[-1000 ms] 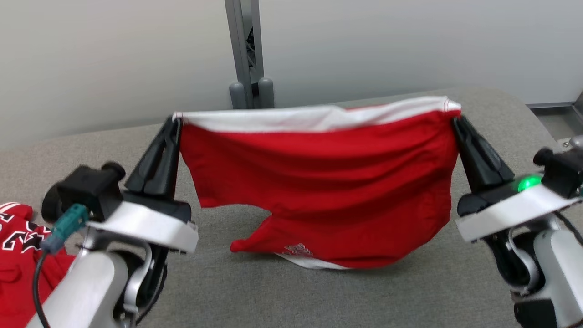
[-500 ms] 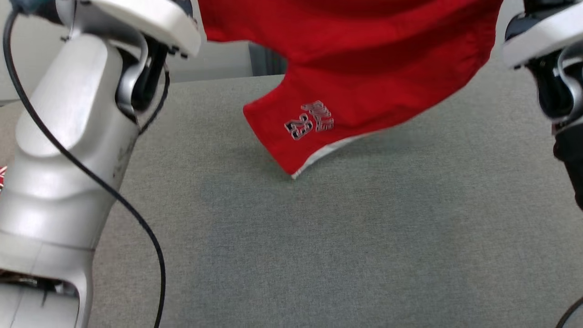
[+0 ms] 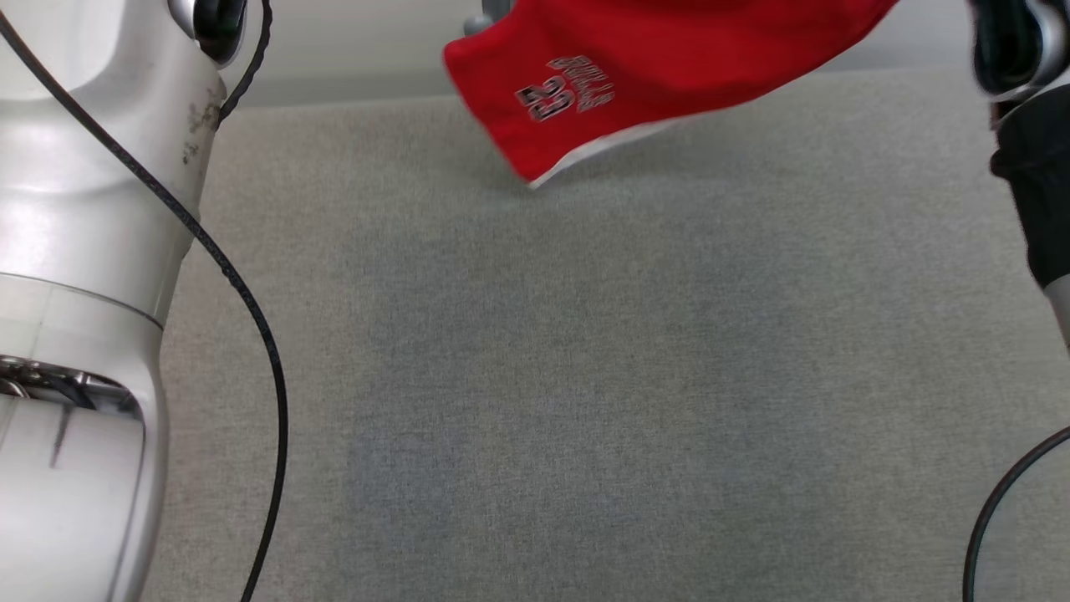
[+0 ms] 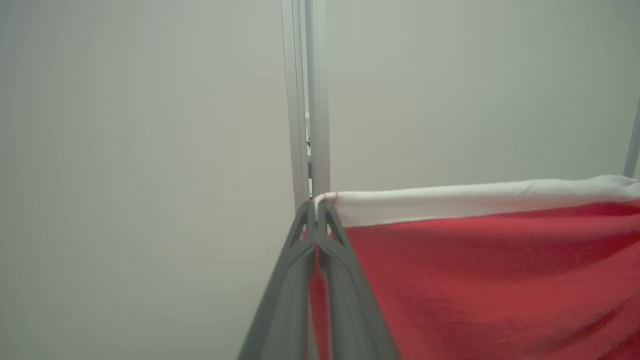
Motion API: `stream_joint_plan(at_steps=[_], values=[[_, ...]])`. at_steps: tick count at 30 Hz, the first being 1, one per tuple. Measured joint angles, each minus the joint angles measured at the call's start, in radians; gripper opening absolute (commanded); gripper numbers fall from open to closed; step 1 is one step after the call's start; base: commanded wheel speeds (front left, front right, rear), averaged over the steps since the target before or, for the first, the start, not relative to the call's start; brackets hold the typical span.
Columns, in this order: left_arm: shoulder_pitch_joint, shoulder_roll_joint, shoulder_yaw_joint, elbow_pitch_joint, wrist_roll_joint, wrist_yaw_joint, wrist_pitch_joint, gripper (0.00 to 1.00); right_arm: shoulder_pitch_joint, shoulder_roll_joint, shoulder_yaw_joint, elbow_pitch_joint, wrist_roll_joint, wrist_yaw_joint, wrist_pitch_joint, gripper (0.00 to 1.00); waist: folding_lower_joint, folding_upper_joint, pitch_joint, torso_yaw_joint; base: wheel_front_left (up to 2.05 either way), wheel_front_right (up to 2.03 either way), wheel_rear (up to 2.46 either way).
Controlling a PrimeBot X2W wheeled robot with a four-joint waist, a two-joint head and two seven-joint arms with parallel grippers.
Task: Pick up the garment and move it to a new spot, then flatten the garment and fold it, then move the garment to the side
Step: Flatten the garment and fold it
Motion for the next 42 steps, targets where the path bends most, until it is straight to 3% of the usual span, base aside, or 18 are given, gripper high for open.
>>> stream_joint_plan(at_steps=[9,17,23,30,35,42], values=[[0.061,-0.046,-0.038,0.110,-0.027,-0.035,-0.035,0.00,0.052,-0.016,0.083,0.033,0.043,0.000,0.000,0.00,0.0000,-0.0001,0.107,0.023,0.00,0.00,0.00],[0.252,-0.054,-0.071,0.070,-0.064,-0.039,-0.054,0.00,0.251,-0.056,0.212,-0.117,0.159,0.000,0.000,0.00,0.0001,-0.0001,0.148,0.029,0.00,0.00,0.00],[0.454,-0.056,-0.047,-0.153,-0.022,0.014,-0.056,0.00,0.459,-0.099,0.228,-0.288,0.218,0.000,-0.003,0.00,0.0001,-0.0001,0.112,0.018,0.00,0.00,0.00],[0.775,-0.012,-0.029,-0.453,0.060,0.067,-0.056,0.00,0.724,-0.107,0.219,-0.447,0.230,0.000,-0.003,0.00,0.0001,0.0000,0.048,0.007,0.00,0.00,0.00],[1.011,0.058,-0.038,-0.660,0.063,0.125,-0.036,0.00,0.877,-0.101,0.194,-0.508,0.237,0.000,-0.003,0.00,0.0001,0.0000,-0.016,-0.001,0.00,0.00,0.00],[1.322,0.194,-0.067,-1.035,0.056,0.229,0.150,0.00,1.077,-0.105,0.162,-0.570,0.210,0.000,-0.003,0.00,0.0000,0.0000,-0.120,-0.004,0.00,0.00,0.00]])
